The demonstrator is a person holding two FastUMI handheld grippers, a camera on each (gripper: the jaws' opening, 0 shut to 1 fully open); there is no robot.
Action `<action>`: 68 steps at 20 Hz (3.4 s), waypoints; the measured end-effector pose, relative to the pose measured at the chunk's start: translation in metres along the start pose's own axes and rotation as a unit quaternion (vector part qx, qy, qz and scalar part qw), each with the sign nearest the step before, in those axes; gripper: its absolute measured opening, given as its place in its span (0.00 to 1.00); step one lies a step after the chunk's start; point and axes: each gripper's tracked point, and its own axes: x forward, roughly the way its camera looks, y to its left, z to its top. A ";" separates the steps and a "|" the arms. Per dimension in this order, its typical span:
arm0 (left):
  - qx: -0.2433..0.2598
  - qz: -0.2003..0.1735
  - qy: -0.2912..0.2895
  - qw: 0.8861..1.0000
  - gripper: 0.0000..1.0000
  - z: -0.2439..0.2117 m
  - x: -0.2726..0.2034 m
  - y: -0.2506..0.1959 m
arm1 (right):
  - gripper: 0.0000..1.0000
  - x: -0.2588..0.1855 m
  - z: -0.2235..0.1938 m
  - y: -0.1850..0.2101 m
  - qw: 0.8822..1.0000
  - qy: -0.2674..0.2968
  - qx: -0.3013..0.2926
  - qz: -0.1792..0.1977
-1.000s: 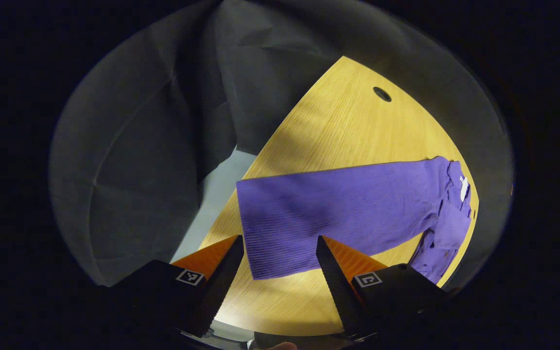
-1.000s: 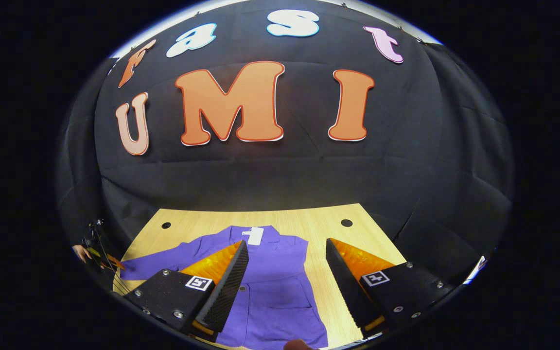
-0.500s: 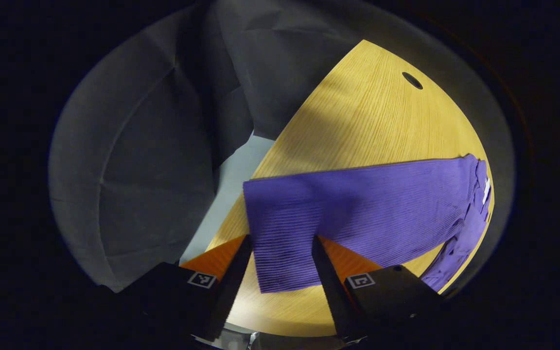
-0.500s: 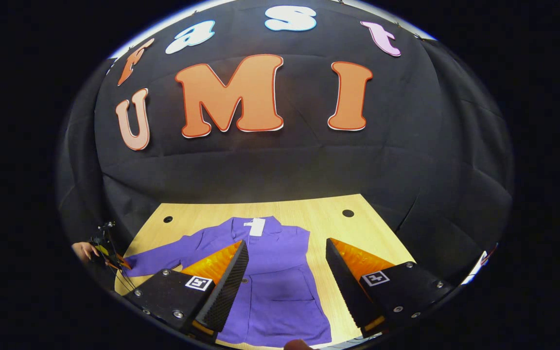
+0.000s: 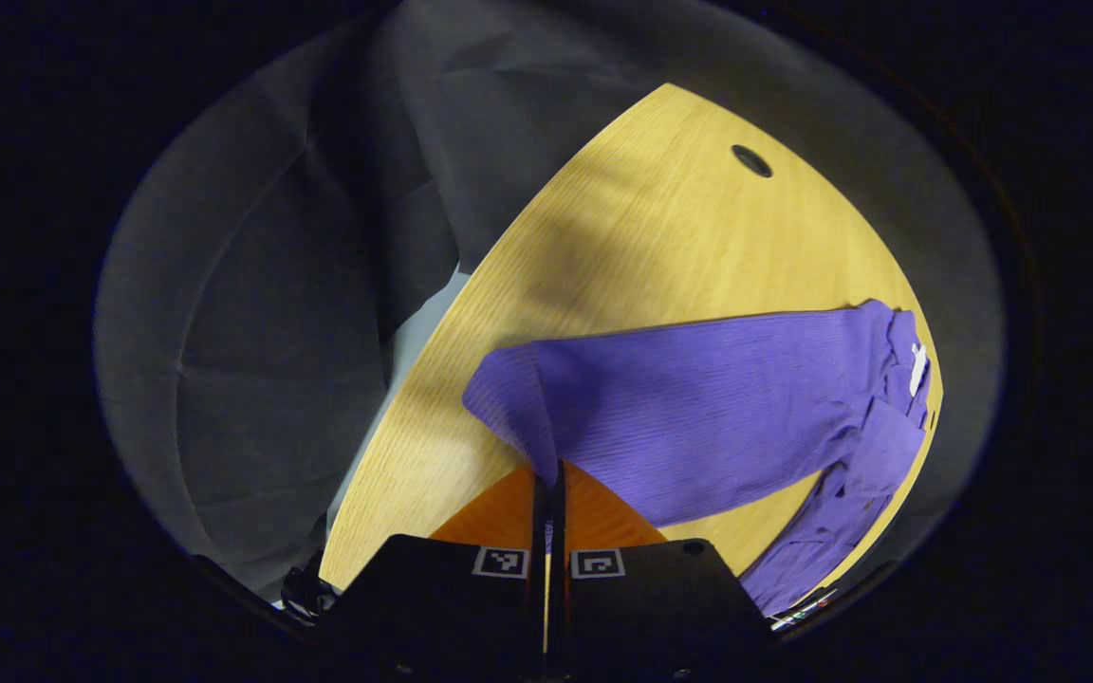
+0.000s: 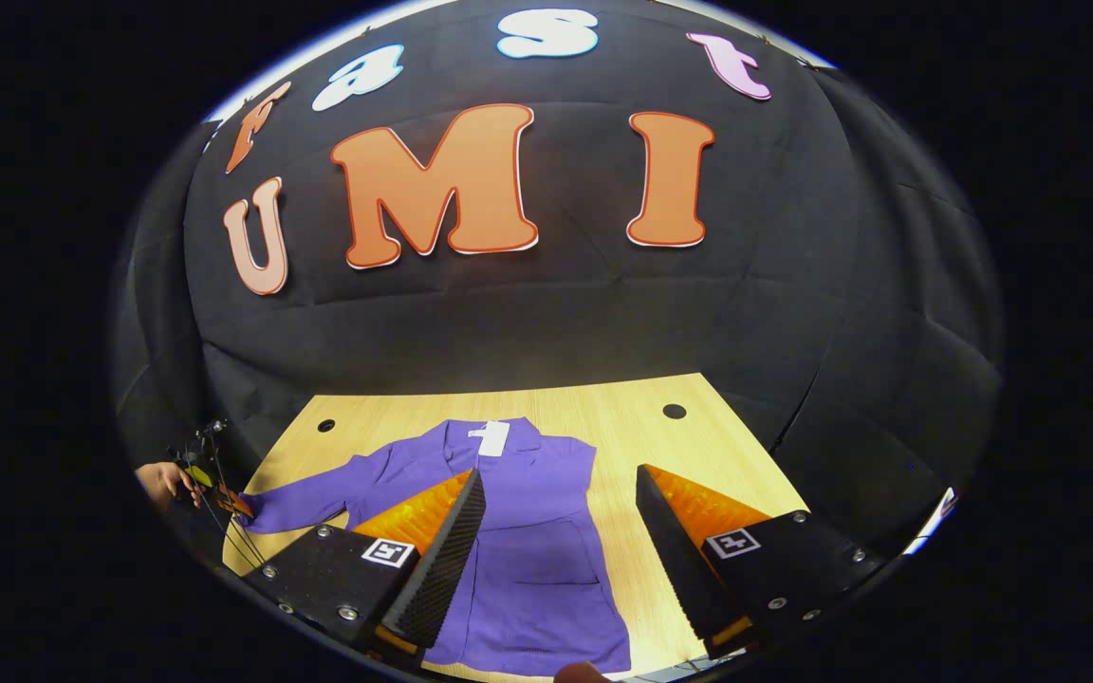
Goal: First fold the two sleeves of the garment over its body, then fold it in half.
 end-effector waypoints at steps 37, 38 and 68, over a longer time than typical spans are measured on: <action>0.419 -0.139 -0.161 0.883 0.25 -0.091 -0.138 -0.596 | 0.95 -0.005 -0.044 -0.194 0.998 -0.036 0.043 -0.023; 0.424 -0.148 -0.173 0.877 0.43 -0.096 -0.143 -0.604 | 0.95 -0.004 -0.046 -0.196 0.998 -0.033 0.045 -0.022; 0.173 -0.120 -0.697 0.685 0.94 -0.113 -0.450 -0.314 | 0.95 -0.001 0.025 -0.035 0.987 -0.149 -0.031 0.045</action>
